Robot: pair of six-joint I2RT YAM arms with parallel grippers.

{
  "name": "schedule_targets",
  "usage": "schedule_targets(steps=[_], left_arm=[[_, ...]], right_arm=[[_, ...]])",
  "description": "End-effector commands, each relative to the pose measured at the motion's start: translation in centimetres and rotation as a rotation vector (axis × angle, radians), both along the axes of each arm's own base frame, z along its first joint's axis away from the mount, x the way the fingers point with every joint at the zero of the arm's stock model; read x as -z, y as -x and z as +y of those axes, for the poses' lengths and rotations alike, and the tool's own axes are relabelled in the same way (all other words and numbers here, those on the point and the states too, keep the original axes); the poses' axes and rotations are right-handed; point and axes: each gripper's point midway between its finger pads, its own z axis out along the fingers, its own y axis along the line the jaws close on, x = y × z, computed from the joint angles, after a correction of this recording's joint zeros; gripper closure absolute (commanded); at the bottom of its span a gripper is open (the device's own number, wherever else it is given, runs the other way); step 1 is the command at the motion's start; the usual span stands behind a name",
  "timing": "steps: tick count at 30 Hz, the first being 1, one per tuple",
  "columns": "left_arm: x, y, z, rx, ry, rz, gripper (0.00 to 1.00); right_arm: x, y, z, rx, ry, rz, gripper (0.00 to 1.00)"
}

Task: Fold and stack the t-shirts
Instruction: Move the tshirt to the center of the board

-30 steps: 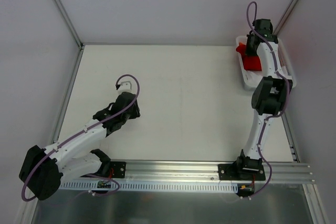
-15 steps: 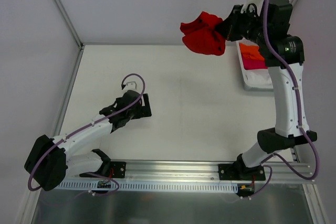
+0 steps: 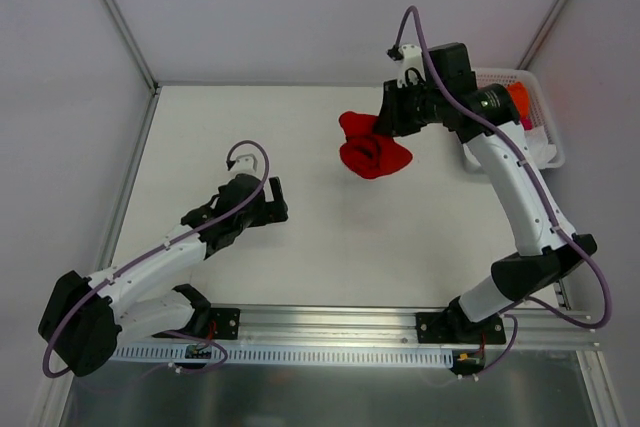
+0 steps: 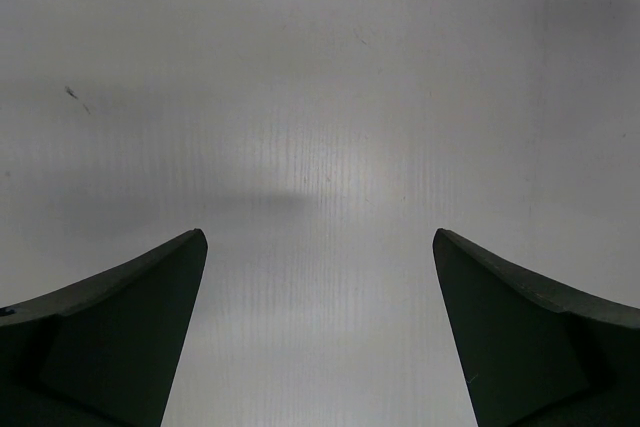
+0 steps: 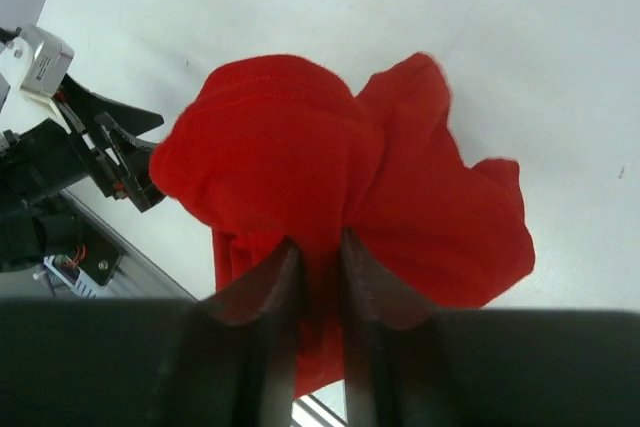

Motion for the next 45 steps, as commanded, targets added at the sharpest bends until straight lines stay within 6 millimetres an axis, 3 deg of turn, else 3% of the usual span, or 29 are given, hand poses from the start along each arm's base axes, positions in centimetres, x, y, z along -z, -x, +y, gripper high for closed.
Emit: schedule_targets(steps=[1,2,6,8,11,12,13,15,16,18,19,22,27,31,32,33,35,36,37,38,40,41,42,43,45], left_arm=[[0.0,0.6,-0.4,0.014,0.029,-0.005,0.01],[0.2,0.7,-0.3,0.009,0.028,-0.005,0.01],[0.4,0.7,-0.3,0.011,0.025,0.002,0.01],[0.4,0.7,-0.4,0.011,0.026,0.004,0.01],[0.5,0.8,-0.2,0.009,0.022,0.006,0.01],[0.6,0.8,-0.1,0.004,0.019,0.003,0.01],[0.6,0.9,0.1,0.002,0.018,0.0,0.01],[0.8,1.0,0.3,-0.004,0.011,-0.002,0.01],[0.8,1.0,0.5,-0.006,0.006,-0.006,0.01],[0.9,1.0,0.4,-0.004,0.006,-0.003,0.01],[0.9,1.0,0.3,0.0,0.009,0.001,0.01],[0.3,0.7,-0.5,0.021,0.021,0.0,0.01],[-1.5,0.1,-2.5,0.07,0.039,-0.027,0.01],[-1.7,0.3,-3.1,0.078,0.046,-0.029,0.01],[-1.9,0.2,-3.4,0.082,0.054,-0.033,0.01],[-1.7,0.4,-3.7,0.093,0.051,-0.028,0.01],[-2.2,1.0,-5.7,0.157,0.077,-0.049,0.01],[-2.1,1.2,-6.7,0.193,0.087,-0.047,0.01],[-2.9,1.5,-8.7,0.25,0.131,-0.076,0.01],[-3.1,1.9,-9.9,0.295,0.141,-0.08,0.01],[-3.3,2.8,-13.2,0.399,0.168,-0.104,0.01],[-4.0,2.8,-14.3,0.437,0.163,-0.128,0.01],[-3.0,2.8,-15.2,0.46,0.136,-0.116,0.01],[-4.0,2.9,-16.7,0.498,0.15,-0.154,0.01],[-3.5,2.7,-17.8,0.511,0.158,-0.156,0.01]], right_arm=[[-2.2,1.5,2.0,-0.083,-0.07,-0.056,0.84],[-2.1,2.1,3.1,-0.136,-0.081,-0.044,0.92],[-2.7,4.2,6.9,-0.234,-0.082,-0.043,0.93],[-2.1,4.0,7.3,-0.227,-0.039,-0.055,0.99],[-0.2,3.8,7.3,-0.191,0.014,-0.033,0.99],[-0.1,3.8,6.5,-0.162,0.037,-0.049,0.99],[2.0,3.7,5.4,-0.124,0.094,-0.025,1.0],[1.7,4.0,3.9,-0.062,0.088,-0.077,0.99],[4.0,3.4,1.8,0.026,0.171,-0.078,0.99],[4.7,3.4,-1.2,0.14,0.247,-0.108,0.99],[5.3,3.5,-3.8,0.236,0.308,-0.132,0.99],[6.8,4.0,-8.1,0.367,0.397,-0.129,0.99],[7.9,5.4,-13.5,0.54,0.554,-0.121,0.98],[9.7,7.7,-14.9,0.596,0.551,-0.056,0.87],[11.4,8.5,-15.3,0.592,0.577,-0.02,0.82],[12.5,9.2,-15.5,0.59,0.584,0.013,0.63],[14.1,10.6,-15.9,0.626,0.563,0.059,0.47],[15.8,11.7,-16.3,0.622,0.583,0.101,0.2],[16.4,12.2,-16.4,0.632,0.573,0.116,0.07],[16.3,12.8,-16.5,0.654,0.528,0.108,0.01],[16.4,13.3,-16.4,0.65,0.487,0.091,0.0],[15.9,13.3,-16.3,0.65,0.463,0.071,0.0],[14.8,13.1,-16.3,0.651,0.411,0.024,0.0],[14.2,13.0,-16.1,0.645,0.382,0.002,0.01],[12.9,12.6,-15.7,0.624,0.346,-0.043,0.0]])
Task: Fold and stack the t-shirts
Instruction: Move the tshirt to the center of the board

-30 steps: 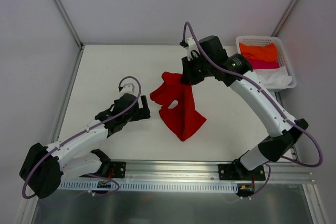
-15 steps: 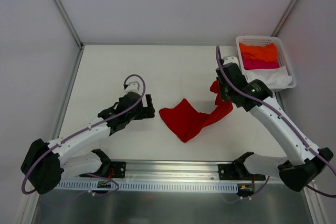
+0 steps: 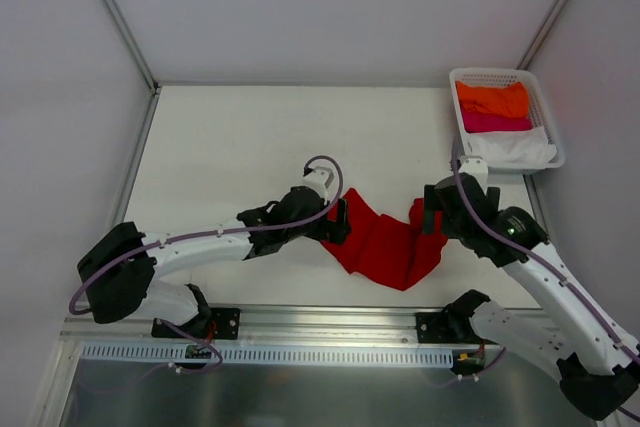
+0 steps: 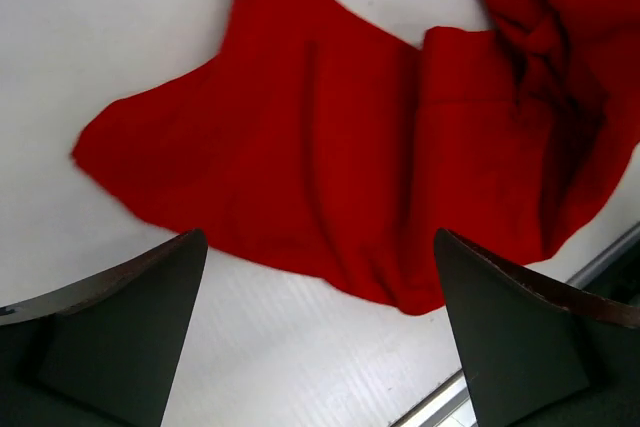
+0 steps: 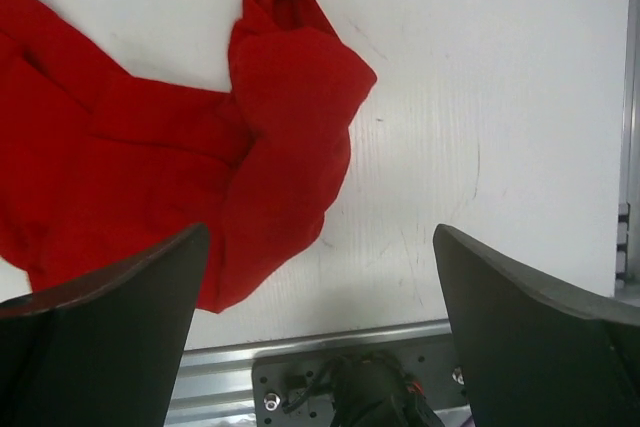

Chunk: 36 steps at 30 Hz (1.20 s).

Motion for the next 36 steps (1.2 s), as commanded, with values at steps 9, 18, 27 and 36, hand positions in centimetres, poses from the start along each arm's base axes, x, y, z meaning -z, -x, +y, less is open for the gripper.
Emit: schedule_targets(steps=[9,18,27,36], left_arm=[[-1.0,-3.2,-5.8,0.051,0.028,-0.068,0.01],[3.3,-3.8,-5.5,-0.011,-0.08,0.009,0.36],[5.4,-5.0,-3.4,-0.123,-0.217,0.022,1.0],[9.5,-5.2,0.2,-0.254,-0.293,0.179,1.0]], right_arm=[[1.5,-3.8,6.0,-0.146,-0.119,-0.003,0.16],[5.5,-6.0,9.1,-0.171,-0.14,0.079,0.32],[4.7,-5.9,8.6,-0.162,-0.147,0.049,0.92],[5.2,-5.2,8.7,-0.158,-0.174,0.053,0.92]])
